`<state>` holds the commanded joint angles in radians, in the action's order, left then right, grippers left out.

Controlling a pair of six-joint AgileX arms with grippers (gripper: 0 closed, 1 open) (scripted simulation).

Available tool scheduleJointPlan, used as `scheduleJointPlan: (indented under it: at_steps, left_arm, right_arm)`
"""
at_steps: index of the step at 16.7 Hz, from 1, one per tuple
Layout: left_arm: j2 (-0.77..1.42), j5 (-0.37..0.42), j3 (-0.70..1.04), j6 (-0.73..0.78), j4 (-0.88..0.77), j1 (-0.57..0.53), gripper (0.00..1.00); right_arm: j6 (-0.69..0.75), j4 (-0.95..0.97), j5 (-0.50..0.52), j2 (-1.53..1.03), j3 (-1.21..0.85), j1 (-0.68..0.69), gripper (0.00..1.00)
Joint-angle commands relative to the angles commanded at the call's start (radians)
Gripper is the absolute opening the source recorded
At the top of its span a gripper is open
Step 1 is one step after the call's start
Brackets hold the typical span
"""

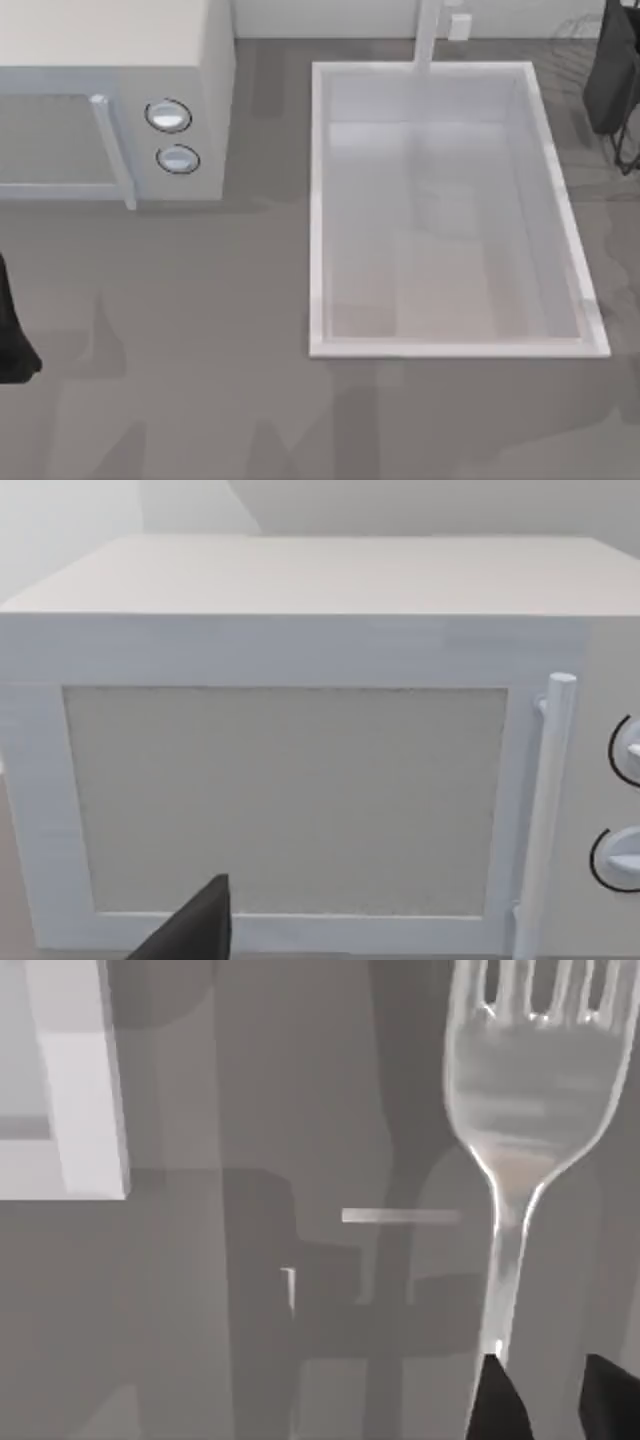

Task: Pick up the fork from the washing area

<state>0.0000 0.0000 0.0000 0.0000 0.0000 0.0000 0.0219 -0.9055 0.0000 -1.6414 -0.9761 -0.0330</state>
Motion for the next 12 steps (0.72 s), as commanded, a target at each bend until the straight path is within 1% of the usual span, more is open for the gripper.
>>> scheduleJointPlan:
  at_steps: [8,9,12]
  left_arm:
    - [0.000,0.000,0.000,0.000,0.000,0.000,1.00]
    - [0.000,0.000,0.000,0.000,0.000,0.000,1.00]
    - [0.000,0.000,0.000,0.000,0.000,0.000,1.00]
  right_arm:
    - [0.000,0.000,0.000,0.000,0.000,0.000,0.98]
    - [0.000,0.000,0.000,0.000,0.000,0.000,1.00]
    - [0.000,0.000,0.000,0.000,0.000,0.000,1.00]
